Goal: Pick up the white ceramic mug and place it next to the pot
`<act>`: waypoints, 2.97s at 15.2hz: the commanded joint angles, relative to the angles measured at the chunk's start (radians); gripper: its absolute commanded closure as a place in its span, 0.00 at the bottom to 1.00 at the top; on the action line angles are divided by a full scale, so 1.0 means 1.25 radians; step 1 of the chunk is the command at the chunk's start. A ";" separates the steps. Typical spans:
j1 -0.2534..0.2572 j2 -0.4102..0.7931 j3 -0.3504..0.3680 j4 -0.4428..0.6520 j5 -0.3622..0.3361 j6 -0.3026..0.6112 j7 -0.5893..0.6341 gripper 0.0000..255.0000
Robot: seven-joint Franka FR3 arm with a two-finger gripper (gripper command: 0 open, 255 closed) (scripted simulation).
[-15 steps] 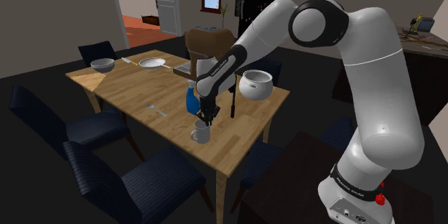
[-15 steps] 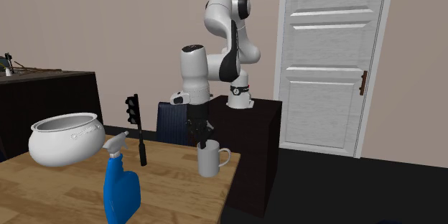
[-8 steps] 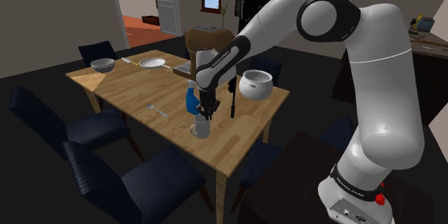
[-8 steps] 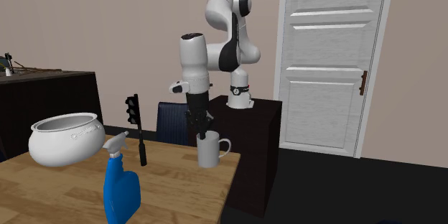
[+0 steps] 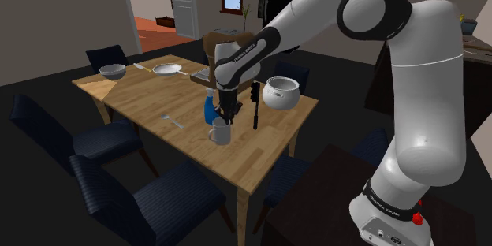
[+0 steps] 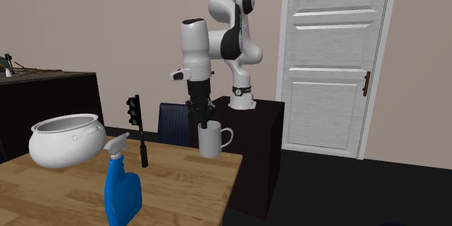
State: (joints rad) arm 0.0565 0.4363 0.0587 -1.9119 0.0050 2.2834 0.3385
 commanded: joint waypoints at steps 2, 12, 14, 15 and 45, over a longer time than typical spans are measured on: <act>-0.001 -0.021 0.001 0.004 0.001 -0.025 0.000 1.00; -0.002 -0.081 0.002 0.032 0.004 -0.113 0.000 1.00; -0.002 -0.091 0.002 0.040 0.005 -0.131 0.000 1.00; -0.002 -0.097 0.003 0.044 0.005 -0.140 0.000 1.00; -0.247 -0.088 -0.137 0.137 0.025 -0.231 -0.387 1.00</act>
State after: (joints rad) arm -0.2371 0.3132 -0.1061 -1.7610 0.0335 2.0018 -0.1216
